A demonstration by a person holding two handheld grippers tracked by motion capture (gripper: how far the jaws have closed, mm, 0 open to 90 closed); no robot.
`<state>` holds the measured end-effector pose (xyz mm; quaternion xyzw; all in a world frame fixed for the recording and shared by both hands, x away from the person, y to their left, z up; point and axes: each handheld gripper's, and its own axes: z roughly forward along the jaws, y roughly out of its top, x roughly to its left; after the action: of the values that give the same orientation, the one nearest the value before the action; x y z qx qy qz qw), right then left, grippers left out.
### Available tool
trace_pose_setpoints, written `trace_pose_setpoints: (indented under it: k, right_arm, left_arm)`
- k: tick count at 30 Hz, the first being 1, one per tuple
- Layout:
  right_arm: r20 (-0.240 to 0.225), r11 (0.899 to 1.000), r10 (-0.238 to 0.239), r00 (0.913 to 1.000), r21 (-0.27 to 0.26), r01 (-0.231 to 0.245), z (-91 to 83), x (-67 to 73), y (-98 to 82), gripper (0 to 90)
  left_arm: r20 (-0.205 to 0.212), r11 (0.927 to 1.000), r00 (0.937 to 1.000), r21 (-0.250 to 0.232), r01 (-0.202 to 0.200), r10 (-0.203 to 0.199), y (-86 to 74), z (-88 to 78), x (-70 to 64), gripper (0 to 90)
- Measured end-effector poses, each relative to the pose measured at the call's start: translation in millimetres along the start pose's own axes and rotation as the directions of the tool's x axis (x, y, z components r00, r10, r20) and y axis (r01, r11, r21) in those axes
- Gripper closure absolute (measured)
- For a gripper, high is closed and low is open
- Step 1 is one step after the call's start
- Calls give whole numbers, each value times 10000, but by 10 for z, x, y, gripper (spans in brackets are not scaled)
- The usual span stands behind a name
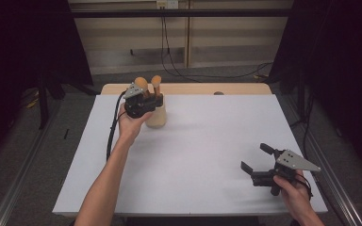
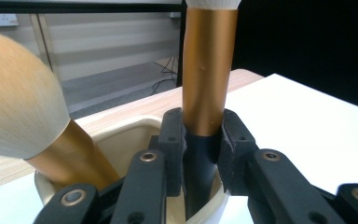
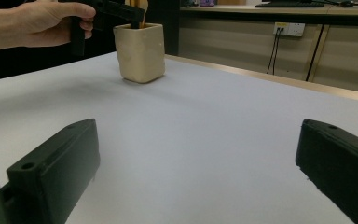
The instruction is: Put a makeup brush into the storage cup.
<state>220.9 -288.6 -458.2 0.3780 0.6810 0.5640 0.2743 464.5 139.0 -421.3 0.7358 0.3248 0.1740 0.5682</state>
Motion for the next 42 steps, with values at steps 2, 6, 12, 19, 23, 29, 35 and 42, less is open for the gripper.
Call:
trace_pose_setpoints:
  k: [2,6,12,19,23,29,35,42]
  right_arm:
    - [-22,10000,9,10000,20,-9,0,1,0,0]
    - [-42,10000,13,10000,27,-13,2,4,-1,0]
    - [-37,10000,12,10000,26,-12,2,5,-2,0]
    - [-56,10000,40,10000,44,-40,4,10,-7,0]
    - [61,9999,108,9999,25,-109,-4,-19,-14,0]
    - [154,9998,186,9997,-21,-185,-13,-33,-21,0]
    - [282,9997,236,9993,-117,-233,-16,-25,-20,0]
    - [431,9996,261,9987,-144,-255,-6,-25,-18,0]
  left_arm:
    - [-45,10000,10000,2,-18,18,-4,1,0,723]
    - [-113,9999,9999,97,127,-125,-15,2,-5,623]
    - [-359,9999,9993,91,77,-73,-48,-22,-25,504]
    - [-455,10000,9990,60,4,-1,-54,-66,-80,302]
    - [-502,9999,9987,126,5,1,-55,-95,-119,182]
    - [-242,9996,9993,-90,282,-284,-31,-191,-170,82]
    - [-207,9985,9990,-407,377,-386,29,-360,-202,35]
    - [-400,9981,9986,-518,325,-346,47,-557,-248,18]
